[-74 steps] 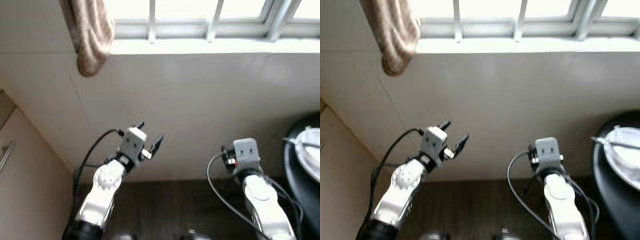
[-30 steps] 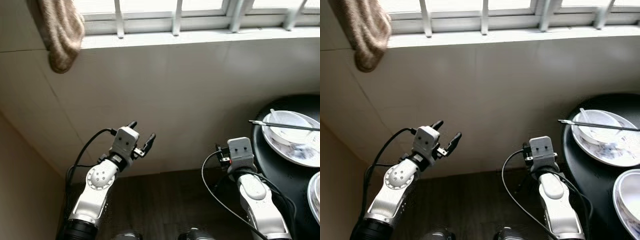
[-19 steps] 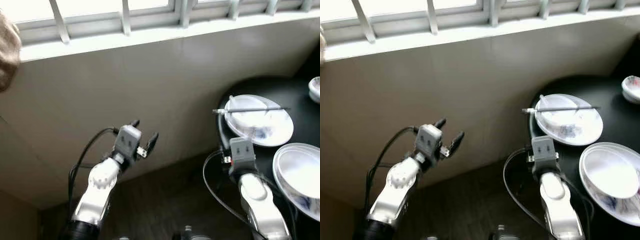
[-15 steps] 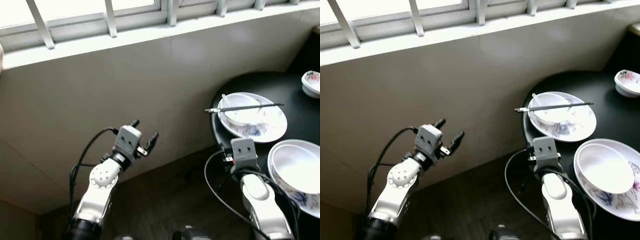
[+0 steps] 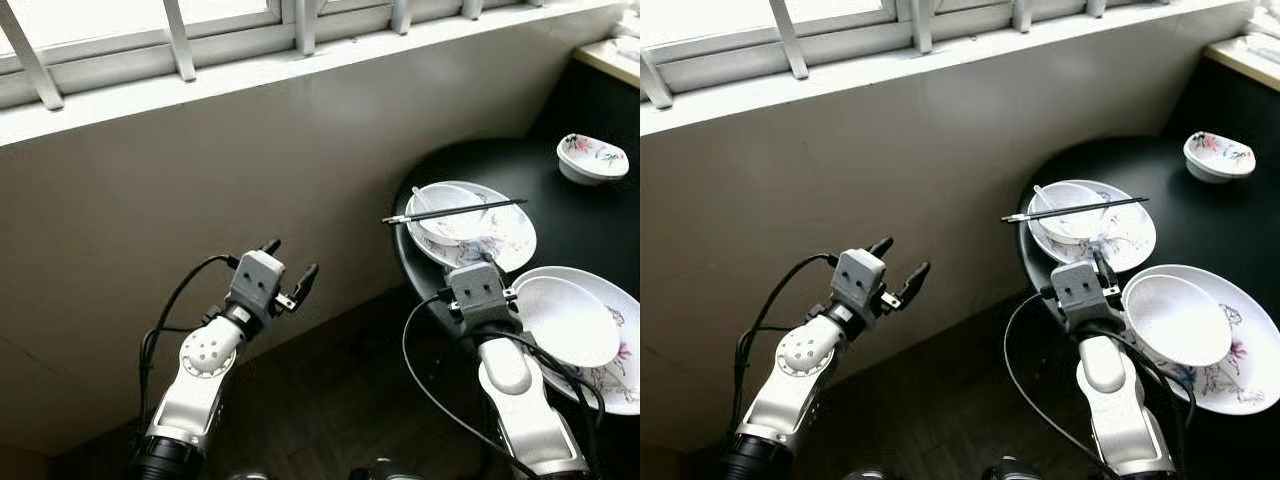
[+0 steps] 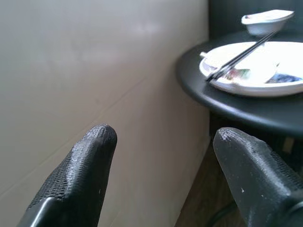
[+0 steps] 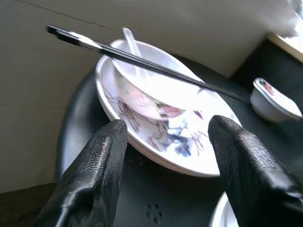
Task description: Kitchen organization
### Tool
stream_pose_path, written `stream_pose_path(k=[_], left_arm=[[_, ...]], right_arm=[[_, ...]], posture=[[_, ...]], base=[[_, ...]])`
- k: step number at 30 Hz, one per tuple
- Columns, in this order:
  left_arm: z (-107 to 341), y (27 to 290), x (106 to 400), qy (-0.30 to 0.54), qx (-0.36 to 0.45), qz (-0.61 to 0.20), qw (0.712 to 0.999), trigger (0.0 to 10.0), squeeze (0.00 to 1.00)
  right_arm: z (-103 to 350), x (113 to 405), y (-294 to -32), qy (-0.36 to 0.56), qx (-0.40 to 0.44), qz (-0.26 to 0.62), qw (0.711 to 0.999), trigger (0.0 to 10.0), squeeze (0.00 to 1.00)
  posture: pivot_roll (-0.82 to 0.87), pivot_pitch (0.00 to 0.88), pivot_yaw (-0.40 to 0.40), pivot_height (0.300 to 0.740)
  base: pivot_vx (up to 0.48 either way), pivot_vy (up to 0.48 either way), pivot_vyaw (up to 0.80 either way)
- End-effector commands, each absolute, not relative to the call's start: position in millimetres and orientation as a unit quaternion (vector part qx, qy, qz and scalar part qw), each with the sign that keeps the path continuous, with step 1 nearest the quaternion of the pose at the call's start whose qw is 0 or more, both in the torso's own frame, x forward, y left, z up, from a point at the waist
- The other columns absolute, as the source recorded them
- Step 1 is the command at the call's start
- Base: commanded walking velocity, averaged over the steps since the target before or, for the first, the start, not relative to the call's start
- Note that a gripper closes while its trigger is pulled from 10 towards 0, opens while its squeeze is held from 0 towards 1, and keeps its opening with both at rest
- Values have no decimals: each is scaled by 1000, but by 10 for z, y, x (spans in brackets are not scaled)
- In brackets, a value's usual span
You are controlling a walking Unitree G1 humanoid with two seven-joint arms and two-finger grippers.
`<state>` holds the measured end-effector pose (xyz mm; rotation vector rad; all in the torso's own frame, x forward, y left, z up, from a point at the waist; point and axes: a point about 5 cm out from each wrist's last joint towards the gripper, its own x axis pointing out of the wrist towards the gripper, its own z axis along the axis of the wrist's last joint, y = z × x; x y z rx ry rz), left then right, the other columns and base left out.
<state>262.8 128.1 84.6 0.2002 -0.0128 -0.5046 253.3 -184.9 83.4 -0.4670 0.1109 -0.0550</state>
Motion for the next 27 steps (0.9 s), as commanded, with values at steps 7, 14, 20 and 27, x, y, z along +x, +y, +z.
stream_pose_path(k=[7, 14, 20, 27], left_arm=[[844, 1232, 2638, -4, 97, -257, 961, 10000, 0], [842, 1230, 2635, -4, 97, -258, 961, 10000, 0], [841, 1228, 2637, -4, 98, -259, 961, 10000, 0], [842, 1232, 2639, -4, 99, -259, 961, 10000, 0]], right_arm=[[785, 2514, -1933, 72, -227, -46, 970, 10000, 0], [790, 2521, -1918, 71, -229, -41, 970, 10000, 0], [802, 2528, -1915, 67, -217, -40, 973, 10000, 0], [786, 2524, -1988, 94, -177, -75, 977, 10000, 0]], posture=[[42, 0, -18, 740], [44, 0, -19, 740], [44, 0, -17, 740], [46, 0, -15, 740]], base=[[0, 0, -800], [0, 0, -343], [0, 0, 0], [0, 0, 0]])
